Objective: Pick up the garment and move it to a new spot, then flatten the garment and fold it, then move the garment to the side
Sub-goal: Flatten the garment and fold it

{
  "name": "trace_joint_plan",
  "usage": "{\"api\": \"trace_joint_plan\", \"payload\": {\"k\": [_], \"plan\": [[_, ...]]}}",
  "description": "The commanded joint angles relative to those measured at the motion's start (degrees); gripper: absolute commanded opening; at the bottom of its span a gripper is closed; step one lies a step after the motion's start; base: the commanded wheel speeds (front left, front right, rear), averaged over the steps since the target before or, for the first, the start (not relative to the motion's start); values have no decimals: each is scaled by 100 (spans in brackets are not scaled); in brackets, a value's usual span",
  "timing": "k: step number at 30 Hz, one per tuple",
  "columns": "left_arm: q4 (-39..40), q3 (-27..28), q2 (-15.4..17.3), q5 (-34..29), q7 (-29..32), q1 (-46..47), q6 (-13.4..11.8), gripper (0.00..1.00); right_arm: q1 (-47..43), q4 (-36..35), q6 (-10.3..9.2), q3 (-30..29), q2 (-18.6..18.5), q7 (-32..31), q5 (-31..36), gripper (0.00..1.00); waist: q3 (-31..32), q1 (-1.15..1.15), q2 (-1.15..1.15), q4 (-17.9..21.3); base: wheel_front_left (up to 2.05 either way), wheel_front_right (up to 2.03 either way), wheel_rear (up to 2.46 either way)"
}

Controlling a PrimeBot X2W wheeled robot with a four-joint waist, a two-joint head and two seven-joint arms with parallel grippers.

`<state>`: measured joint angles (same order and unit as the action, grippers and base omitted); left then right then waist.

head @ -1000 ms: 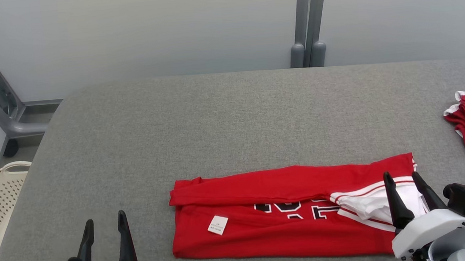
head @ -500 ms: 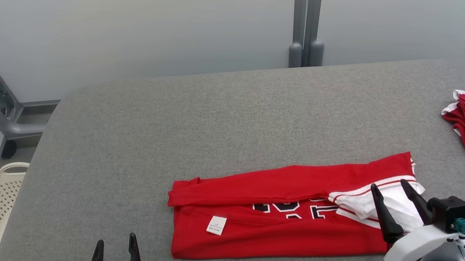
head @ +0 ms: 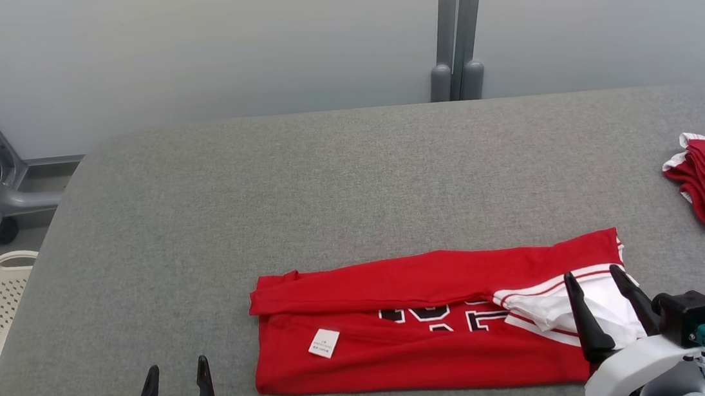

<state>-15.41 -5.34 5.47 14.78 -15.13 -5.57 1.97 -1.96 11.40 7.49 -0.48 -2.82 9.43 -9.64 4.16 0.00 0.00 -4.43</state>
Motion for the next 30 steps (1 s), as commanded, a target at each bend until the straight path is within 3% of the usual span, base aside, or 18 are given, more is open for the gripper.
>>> {"api": "trace_joint_plan", "payload": {"k": [1, 7, 9, 13, 14, 20, 30], "plan": [[-26, 10, 3, 11, -4, 6, 5, 100, -41, -25, -2, -4, -11, -17, -26, 100, -8, 0, 0, -4, 0, 0, 0], [-52, 3, -22, 12, -4, 36, 41, 100, 111, -75, -2, -263, -13, -217, -78, 100, -57, 0, 0, -8, 0, 0, 0], [-81, -9, -23, 10, -4, 35, 52, 100, 195, -37, -2, -481, -13, -571, -111, 100, -82, 0, 0, -8, 0, 0, 0], [-97, -15, -22, -8, -4, 58, 25, 100, 419, 100, -2, -932, -7, -1995, 72, 100, -156, 0, 0, -2, 0, 0, 0], [-90, -21, -22, -15, -4, 72, 19, 100, 603, 113, -5, -1243, -28, -2735, 226, 100, -206, 0, 0, -2, 0, 0, 0], [-61, 4, -20, 5, -4, 153, 30, 100, 966, 23, -3, -1404, -130, -4254, 649, 100, -407, 0, 0, -28, 0, 0, 0], [-108, -101, -58, -41, -4, 390, 100, 100, 1333, 322, -2, -1286, -437, -4890, 696, 100, -789, 0, 0, -172, 0, 0, 0]]}}
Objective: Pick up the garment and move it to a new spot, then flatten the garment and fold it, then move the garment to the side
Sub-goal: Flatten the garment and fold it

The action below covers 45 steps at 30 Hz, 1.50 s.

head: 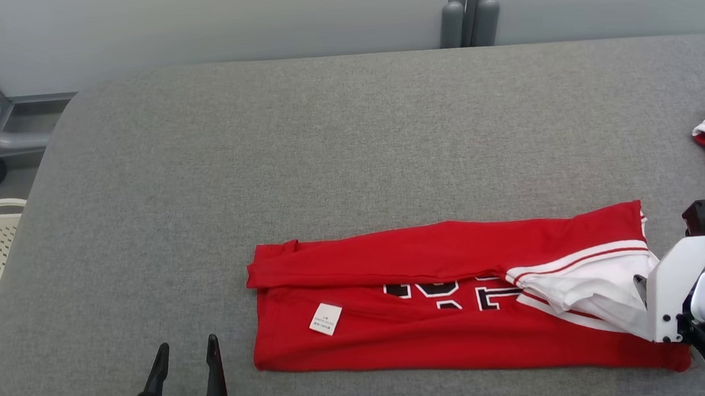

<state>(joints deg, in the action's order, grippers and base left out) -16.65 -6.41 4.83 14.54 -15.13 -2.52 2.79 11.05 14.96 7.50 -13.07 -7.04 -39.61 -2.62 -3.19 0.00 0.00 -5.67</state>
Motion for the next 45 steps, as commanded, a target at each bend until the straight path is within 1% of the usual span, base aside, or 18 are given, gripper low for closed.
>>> {"api": "trace_joint_plan", "payload": {"k": [1, 9, 15, 20, 21, 22, 27, 33, 36, 37, 39, 45], "plan": [[-4, -2, 8, -16, -4, 112, 26, 100, 61, 27, -4, -5, -46, -8, -34, 100, -84, 0, 0, -58, 0, 0, 0], [1, -32, 11, -56, -4, 254, 95, 100, 245, 492, -4, 28, -263, 21, -175, 100, -287, 0, 0, -147, 0, 0, 0], [48, -11, 2, -71, -4, 299, 107, 100, 254, 803, -4, 115, -285, -111, -371, 100, -430, 0, 0, -209, 0, 0, 0], [44, -8, -3, -90, -4, 331, 126, 100, 280, 916, 3, 344, -254, -151, -697, 100, -503, 0, 0, -257, 0, 0, 0], [35, -12, -7, -98, -4, 342, 122, 100, 284, 954, 9, 394, -264, -198, -786, 41, -520, 0, 0, -280, 0, 0, 0], [28, -9, -8, -98, -4, 353, 125, 100, 299, 963, 9, 399, -278, -197, -809, 1, -527, 0, 0, -290, 0, 0, 0], [10, 16, -10, -95, -4, 363, 114, 100, 404, 965, -2, 186, -309, -104, -747, 0, -527, 0, 0, -308, 0, 0, 0], [-3, 52, -3, -88, -4, 296, 85, 100, 477, 876, -10, -405, -254, -103, -541, 0, -444, 0, 0, -266, 0, 0, 0], [9, 49, -9, -84, -4, 254, 87, 100, 411, 722, -9, -668, -273, -150, -480, 0, -398, 0, 0, -228, 0, 0, 0], [9, 49, -9, -84, -4, 254, 87, 100, 411, 722, -9, -668, -273, -150, -480, 0, -398, 0, 0, -228, 0, 0, 0], [20, 61, -17, -66, -4, 223, 88, 100, 339, 518, -9, -973, -288, -213, -424, 0, -356, 0, 0, -176, 0, 0, 0], [11, 61, -28, -55, -4, 189, 90, 100, 264, 115, -8, -1470, -278, -345, -302, 0, -306, 0, 0, -95, 0, 0, 0]]}}
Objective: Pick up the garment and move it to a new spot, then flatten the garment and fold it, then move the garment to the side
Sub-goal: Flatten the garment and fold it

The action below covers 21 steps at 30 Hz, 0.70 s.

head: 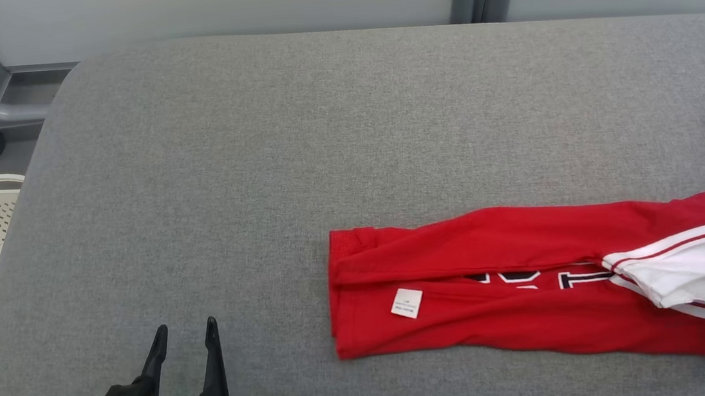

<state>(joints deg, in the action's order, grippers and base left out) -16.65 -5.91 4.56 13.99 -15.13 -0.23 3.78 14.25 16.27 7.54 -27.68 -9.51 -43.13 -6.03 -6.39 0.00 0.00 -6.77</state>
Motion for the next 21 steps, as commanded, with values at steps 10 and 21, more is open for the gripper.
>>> {"api": "trace_joint_plan", "payload": {"k": [10, 21], "plan": [[-66, -25, -32, -10, -4, -21, 4, 100, -224, -843, -11, -239, -111, -364, 312, 0, 111, 0, 0, 90, 0, 0, 0], [-155, -81, -65, 24, -4, -117, 23, 100, -441, -1301, -10, 1290, 45, -745, -108, 0, 363, 0, 0, 114, 0, 0, 0]]}}
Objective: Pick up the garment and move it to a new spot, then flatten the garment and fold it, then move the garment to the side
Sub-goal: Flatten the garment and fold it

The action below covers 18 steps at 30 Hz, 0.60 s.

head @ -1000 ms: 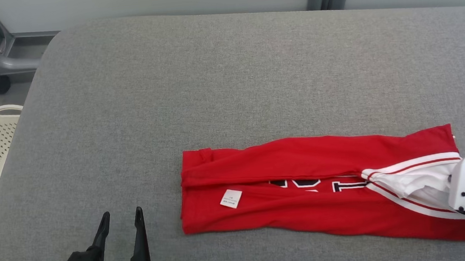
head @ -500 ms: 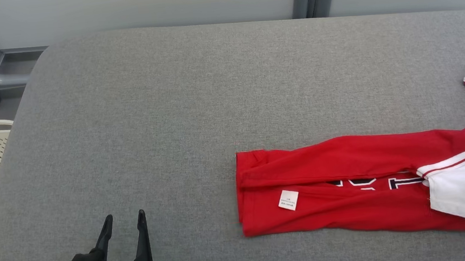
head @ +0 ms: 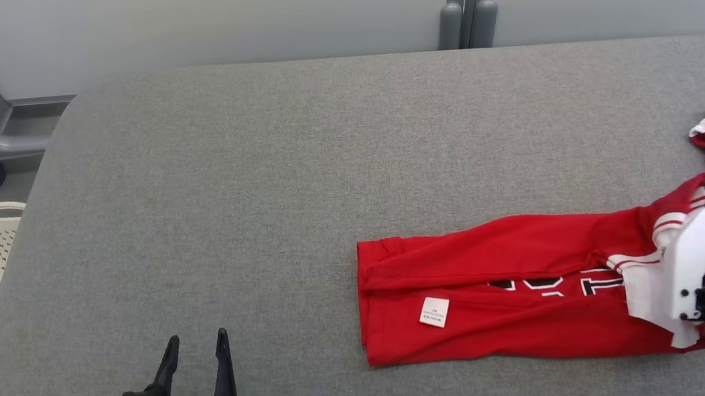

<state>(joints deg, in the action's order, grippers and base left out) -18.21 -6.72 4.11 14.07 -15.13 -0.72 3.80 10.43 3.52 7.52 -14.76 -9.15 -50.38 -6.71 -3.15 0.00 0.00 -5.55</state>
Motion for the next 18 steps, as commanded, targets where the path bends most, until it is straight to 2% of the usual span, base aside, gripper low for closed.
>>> {"api": "trace_joint_plan", "payload": {"k": [1, 7, 9, 18], "plan": [[-3, -3, -20, 19, -4, -81, 18, 100, -53, -33, -7, 169, 31, -30, -89, 0, 67, 0, 0, -11, 0, 0, 0], [-27, -14, -22, 38, -4, -117, 29, 100, 234, 159, -7, 1121, 147, -26, -350, 0, 154, 0, 0, -58, 0, 0, 0], [-46, -33, -27, 32, -4, -132, 40, 100, 404, 403, -6, 1509, 295, 61, -480, 0, 177, 0, 0, -106, 0, 0, 0], [-56, -101, -41, 13, -4, -162, 62, 100, 872, 1235, -5, 2317, 587, 400, -819, 0, 180, 0, 0, -321, 0, 0, 0]]}}
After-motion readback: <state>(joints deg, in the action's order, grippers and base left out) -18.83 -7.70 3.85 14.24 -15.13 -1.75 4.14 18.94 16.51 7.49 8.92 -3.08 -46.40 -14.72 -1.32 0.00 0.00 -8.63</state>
